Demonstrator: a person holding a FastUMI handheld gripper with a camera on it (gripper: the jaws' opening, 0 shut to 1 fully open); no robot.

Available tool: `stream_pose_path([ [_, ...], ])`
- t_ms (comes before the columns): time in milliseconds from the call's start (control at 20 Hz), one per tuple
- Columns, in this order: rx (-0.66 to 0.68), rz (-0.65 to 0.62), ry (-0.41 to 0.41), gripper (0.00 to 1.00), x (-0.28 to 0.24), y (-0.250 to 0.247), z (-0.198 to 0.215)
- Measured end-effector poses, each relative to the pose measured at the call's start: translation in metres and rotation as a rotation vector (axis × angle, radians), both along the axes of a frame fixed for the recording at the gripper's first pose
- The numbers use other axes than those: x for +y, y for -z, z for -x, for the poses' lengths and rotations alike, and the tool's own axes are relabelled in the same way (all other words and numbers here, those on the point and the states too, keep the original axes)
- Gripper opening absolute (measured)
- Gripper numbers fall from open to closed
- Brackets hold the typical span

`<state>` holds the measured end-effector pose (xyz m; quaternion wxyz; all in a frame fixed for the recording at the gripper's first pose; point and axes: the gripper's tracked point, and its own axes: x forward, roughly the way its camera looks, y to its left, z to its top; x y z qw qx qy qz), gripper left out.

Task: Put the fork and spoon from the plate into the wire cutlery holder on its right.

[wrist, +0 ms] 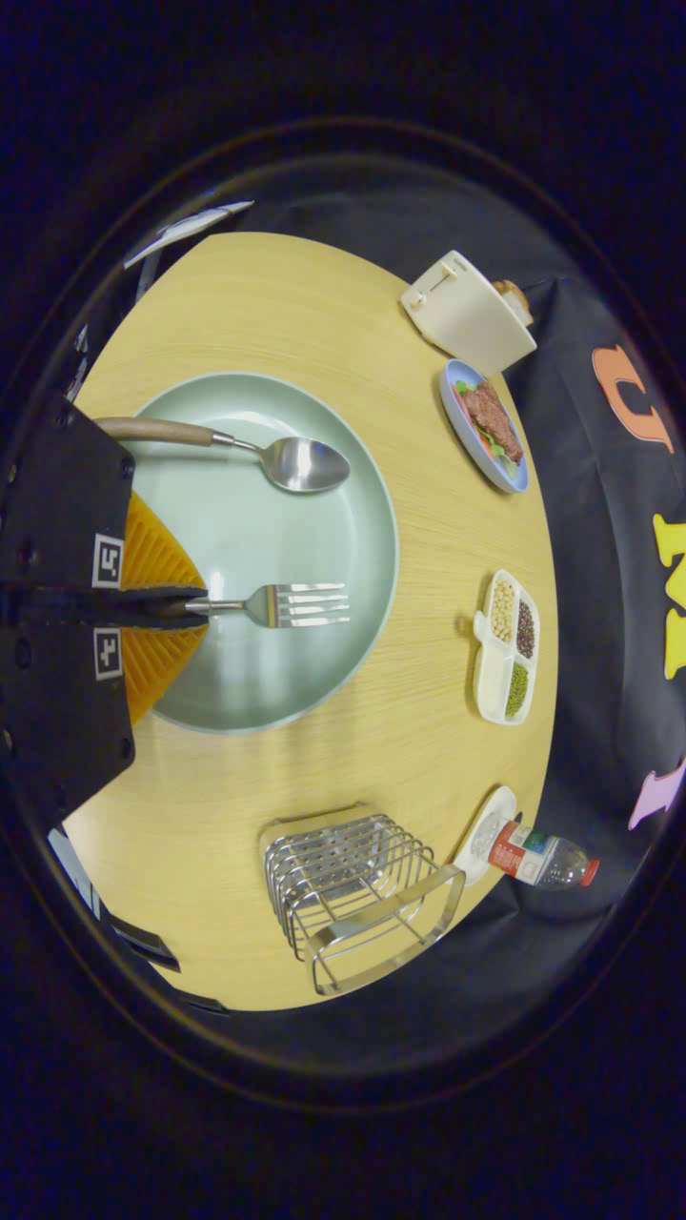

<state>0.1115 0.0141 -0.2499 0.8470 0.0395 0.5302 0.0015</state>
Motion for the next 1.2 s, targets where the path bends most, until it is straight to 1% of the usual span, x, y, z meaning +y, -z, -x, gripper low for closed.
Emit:
stream_pose_path([
  [200, -0.045, -0.016, -0.016, 0.01, 0.000, -0.016, 0.000],
  [400, -0.109, -0.022, -0.022, 0.01, -0.004, -0.044, 0.002],
  [600, -0.182, -0.035, -0.004, 0.00, -0.020, -0.081, 0.001],
  [900, -0.281, -0.022, 0.055, 0.00, -0.075, -0.125, 0.001],
  [1200, -0.325, -0.018, 0.126, 0.00, -0.136, -0.145, 0.005],
])
